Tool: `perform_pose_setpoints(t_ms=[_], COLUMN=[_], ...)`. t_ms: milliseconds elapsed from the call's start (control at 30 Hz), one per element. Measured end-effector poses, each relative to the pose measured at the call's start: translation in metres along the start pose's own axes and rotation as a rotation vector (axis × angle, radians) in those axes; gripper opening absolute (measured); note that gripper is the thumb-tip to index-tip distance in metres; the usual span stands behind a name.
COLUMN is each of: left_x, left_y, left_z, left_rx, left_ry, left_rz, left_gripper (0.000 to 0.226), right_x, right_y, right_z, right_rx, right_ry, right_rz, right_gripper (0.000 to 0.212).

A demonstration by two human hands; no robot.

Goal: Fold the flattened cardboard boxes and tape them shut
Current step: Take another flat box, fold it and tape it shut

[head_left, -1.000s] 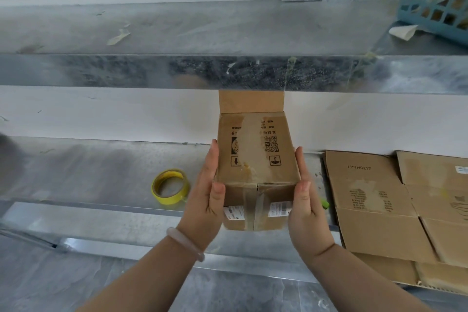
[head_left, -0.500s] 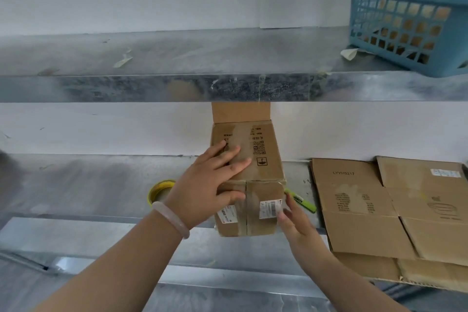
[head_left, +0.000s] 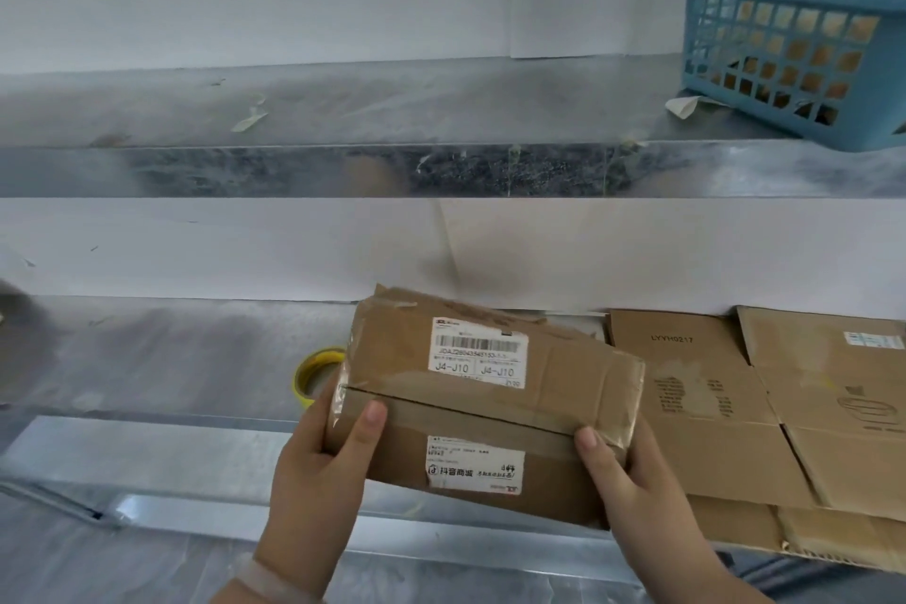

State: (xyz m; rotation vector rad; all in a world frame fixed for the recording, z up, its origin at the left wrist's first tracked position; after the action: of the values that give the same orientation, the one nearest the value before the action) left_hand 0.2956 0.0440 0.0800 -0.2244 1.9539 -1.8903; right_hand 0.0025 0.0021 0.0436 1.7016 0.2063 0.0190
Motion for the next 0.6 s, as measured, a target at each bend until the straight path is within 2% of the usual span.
perform_pose_setpoints(t_ms=[33, 133, 267, 333, 400, 500, 600], left_x=[-0.002, -0.014, -0.028, -0.029, -0.026, -0.015, -0.002], left_y=[0.006, 0.021, 0.03, 0.037, 0.044, 0.052, 0.06], left_z=[0.0, 0.0, 0.002, 0.005, 0.008, 0.018, 0.033], left_rx=[-0.043, -0.117, -0.156, -0.202, -0.243, -0.26, -0.275], left_ry=[0.002, -0.019, -0.021, 0.0, 0.04, 0.129, 0.189], left_rz=[-0.014, -0.041, -0.041, -0.039, -0.027, 0.011, 0.05], left_gripper=[0.017, 0.025, 0.048, 0.041, 0.025, 0.011, 0.008], right_x=[0.003, 0.006, 0.01, 0.016, 0.021, 0.019, 0.015], right_y=[0.003, 0.015, 0.03, 0.031, 0.027, 0.011, -0.007], right_z=[0.002, 0.009, 0.018, 0.02, 0.023, 0.031, 0.042], right_rx=[0.005, 0.028, 0.04, 0.047, 0.075, 0.138, 0.217], right_ry=[0.01, 0.026, 0.08, 0.124, 0.148, 0.126, 0.106], right_rz=[-0.04, -0.169, -0.288, -0.356, -0.387, -0.37, -0.386], right_gripper=[0.038, 0.037, 0.03, 0.026, 0.026, 0.041, 0.052])
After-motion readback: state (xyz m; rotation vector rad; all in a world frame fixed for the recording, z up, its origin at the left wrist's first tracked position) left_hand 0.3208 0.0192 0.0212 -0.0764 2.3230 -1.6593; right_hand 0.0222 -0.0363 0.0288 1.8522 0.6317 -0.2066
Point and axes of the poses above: each hand's wrist, its own z-axis towards the middle knuckle, its own x-axis out of the palm, y = z × x, the point moved 10 cm from there along z, towards the middle knuckle, and after that the axes turned 7 degrees about y, right-handed, at the moved point
